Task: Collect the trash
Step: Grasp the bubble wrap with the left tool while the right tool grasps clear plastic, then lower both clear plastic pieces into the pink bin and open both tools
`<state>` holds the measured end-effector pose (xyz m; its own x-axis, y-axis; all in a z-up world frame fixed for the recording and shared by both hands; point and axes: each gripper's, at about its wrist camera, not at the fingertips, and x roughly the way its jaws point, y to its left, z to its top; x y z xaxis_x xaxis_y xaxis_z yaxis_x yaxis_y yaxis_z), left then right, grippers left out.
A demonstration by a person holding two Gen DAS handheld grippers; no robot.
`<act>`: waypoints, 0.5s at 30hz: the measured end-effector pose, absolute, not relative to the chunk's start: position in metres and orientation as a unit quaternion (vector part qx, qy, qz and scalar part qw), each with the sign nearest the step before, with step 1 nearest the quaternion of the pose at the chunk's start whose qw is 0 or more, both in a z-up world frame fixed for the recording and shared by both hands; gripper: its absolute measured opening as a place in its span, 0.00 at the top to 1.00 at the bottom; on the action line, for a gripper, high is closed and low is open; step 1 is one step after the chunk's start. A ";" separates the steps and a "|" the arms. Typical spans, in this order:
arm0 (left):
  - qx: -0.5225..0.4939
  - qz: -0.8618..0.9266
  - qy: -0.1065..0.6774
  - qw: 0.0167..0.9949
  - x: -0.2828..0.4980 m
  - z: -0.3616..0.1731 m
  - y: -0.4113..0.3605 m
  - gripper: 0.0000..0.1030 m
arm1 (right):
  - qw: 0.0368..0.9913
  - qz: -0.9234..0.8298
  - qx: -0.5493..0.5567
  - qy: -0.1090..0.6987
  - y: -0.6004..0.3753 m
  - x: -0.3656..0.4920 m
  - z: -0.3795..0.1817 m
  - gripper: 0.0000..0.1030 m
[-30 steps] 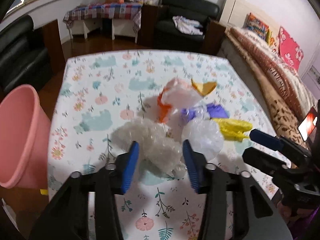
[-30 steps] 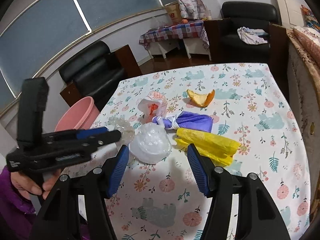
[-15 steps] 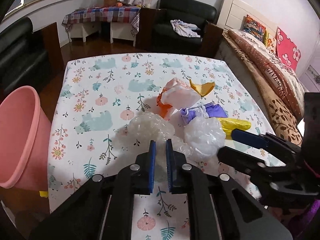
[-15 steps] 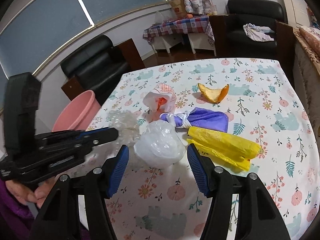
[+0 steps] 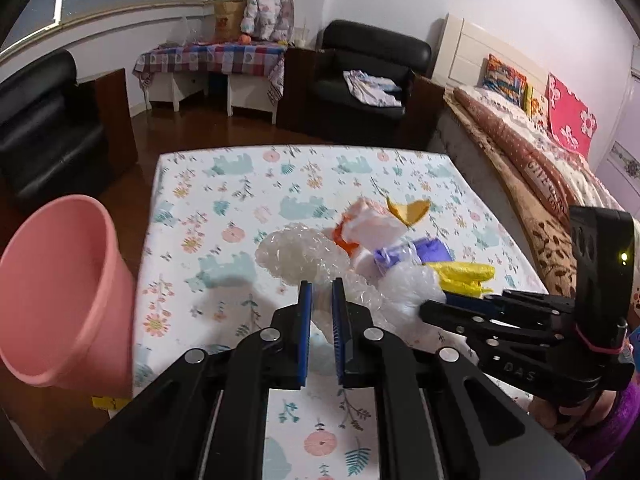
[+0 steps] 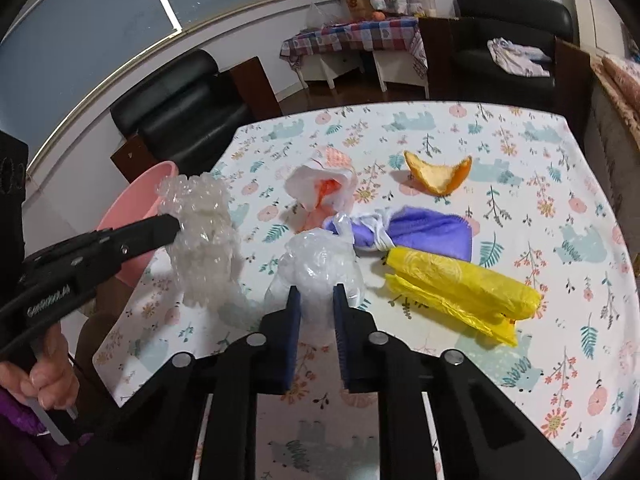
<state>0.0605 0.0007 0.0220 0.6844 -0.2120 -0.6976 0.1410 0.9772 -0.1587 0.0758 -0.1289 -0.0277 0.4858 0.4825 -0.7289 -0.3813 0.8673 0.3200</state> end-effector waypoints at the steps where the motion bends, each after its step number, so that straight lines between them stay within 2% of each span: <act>1: -0.049 -0.094 0.381 0.918 0.060 0.024 0.004 0.91 | 0.861 0.254 0.056 0.437 -0.127 0.075 -0.023 0.86; 9: -0.078 -0.047 0.337 0.937 0.051 0.051 0.052 0.91 | 0.865 0.295 0.058 0.402 -0.106 0.071 0.013 0.86; 15: -0.092 0.011 0.304 0.948 0.038 0.069 0.101 0.91 | 0.853 0.344 0.068 0.386 -0.054 0.091 0.039 0.86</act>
